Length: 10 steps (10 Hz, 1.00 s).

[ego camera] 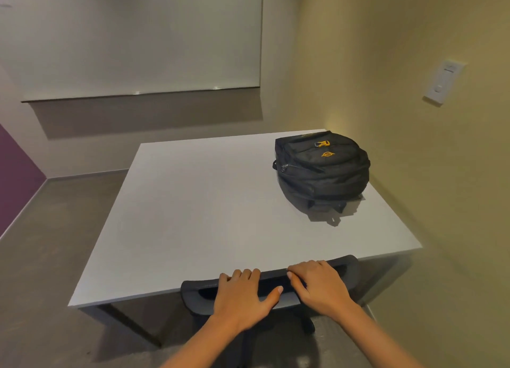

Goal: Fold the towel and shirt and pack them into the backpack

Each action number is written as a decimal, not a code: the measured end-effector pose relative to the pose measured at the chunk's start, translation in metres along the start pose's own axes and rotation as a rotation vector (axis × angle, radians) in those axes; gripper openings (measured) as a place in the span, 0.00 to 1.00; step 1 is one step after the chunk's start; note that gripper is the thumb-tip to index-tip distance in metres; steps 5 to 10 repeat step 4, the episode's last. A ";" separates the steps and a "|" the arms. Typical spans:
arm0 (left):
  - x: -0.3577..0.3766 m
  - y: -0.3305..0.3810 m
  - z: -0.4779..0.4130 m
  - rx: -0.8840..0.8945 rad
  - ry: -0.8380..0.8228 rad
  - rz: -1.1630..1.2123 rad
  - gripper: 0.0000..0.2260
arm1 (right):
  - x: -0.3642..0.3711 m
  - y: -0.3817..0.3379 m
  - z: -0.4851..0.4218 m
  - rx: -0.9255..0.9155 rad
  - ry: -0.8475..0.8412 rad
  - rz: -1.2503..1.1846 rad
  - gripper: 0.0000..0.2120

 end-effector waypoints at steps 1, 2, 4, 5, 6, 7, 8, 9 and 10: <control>-0.004 -0.004 -0.009 0.035 -0.017 0.065 0.40 | 0.002 0.002 -0.003 0.034 -0.041 0.003 0.32; -0.022 -0.016 -0.025 0.052 0.045 0.097 0.40 | 0.004 0.002 -0.011 0.099 -0.121 -0.035 0.40; -0.072 -0.035 -0.083 -0.073 0.218 0.008 0.37 | -0.018 -0.001 -0.063 0.246 -0.072 -0.050 0.50; -0.072 -0.035 -0.083 -0.073 0.218 0.008 0.37 | -0.018 -0.001 -0.063 0.246 -0.072 -0.050 0.50; -0.072 -0.035 -0.083 -0.073 0.218 0.008 0.37 | -0.018 -0.001 -0.063 0.246 -0.072 -0.050 0.50; -0.072 -0.035 -0.083 -0.073 0.218 0.008 0.37 | -0.018 -0.001 -0.063 0.246 -0.072 -0.050 0.50; -0.072 -0.035 -0.083 -0.073 0.218 0.008 0.37 | -0.018 -0.001 -0.063 0.246 -0.072 -0.050 0.50; -0.072 -0.035 -0.083 -0.073 0.218 0.008 0.37 | -0.018 -0.001 -0.063 0.246 -0.072 -0.050 0.50; -0.072 -0.035 -0.083 -0.073 0.218 0.008 0.37 | -0.018 -0.001 -0.063 0.246 -0.072 -0.050 0.50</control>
Point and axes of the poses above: each hand's wrist, its own z-axis away from the middle knuckle, its own x-axis out of the palm, y = z × x, the point moved 7 cm from there along -z, towards the middle knuckle, and after that the axes turned 2 degrees about x, right-handed, at the moved point
